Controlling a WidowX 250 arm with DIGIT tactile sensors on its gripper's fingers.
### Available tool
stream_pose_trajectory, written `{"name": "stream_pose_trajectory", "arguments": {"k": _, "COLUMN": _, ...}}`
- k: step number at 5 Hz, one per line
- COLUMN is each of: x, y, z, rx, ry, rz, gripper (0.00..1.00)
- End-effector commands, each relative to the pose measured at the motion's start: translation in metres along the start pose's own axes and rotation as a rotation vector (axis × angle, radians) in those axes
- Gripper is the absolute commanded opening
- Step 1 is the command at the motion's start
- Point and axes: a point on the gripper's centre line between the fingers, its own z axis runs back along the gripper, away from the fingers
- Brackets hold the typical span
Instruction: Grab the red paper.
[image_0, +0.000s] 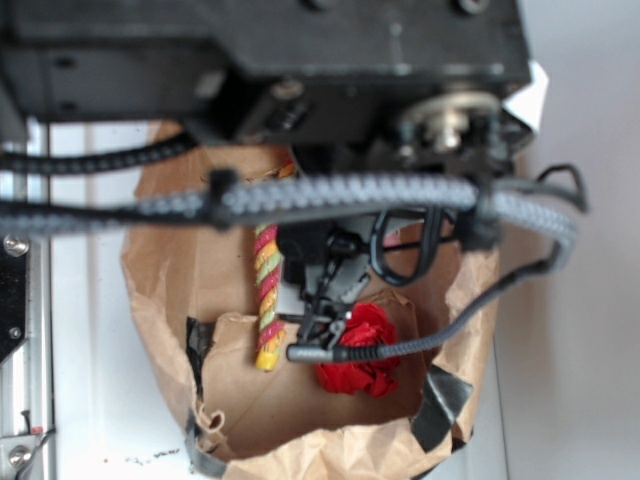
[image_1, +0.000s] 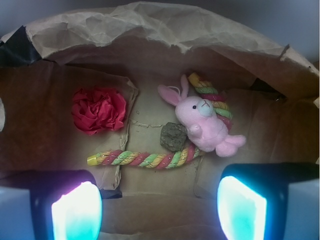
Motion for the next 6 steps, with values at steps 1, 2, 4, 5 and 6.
{"name": "stream_pose_trajectory", "arguments": {"k": 1, "x": 0.008, "y": 0.005, "z": 0.02, "rx": 0.013, "ry": -0.07, "rz": 0.012, "gripper": 1.0}}
{"name": "stream_pose_trajectory", "arguments": {"k": 2, "x": 0.008, "y": 0.002, "z": 0.006, "rx": 0.024, "ry": -0.048, "rz": -0.118, "gripper": 1.0}}
{"name": "stream_pose_trajectory", "arguments": {"k": 4, "x": 0.01, "y": -0.015, "z": -0.029, "rx": 0.031, "ry": 0.013, "rz": -0.446, "gripper": 1.0}}
{"name": "stream_pose_trajectory", "arguments": {"k": 5, "x": 0.008, "y": -0.025, "z": -0.043, "rx": 0.052, "ry": 0.019, "rz": -0.551, "gripper": 1.0}}
{"name": "stream_pose_trajectory", "arguments": {"k": 6, "x": 0.025, "y": -0.023, "z": -0.058, "rx": 0.048, "ry": -0.003, "rz": -0.676, "gripper": 1.0}}
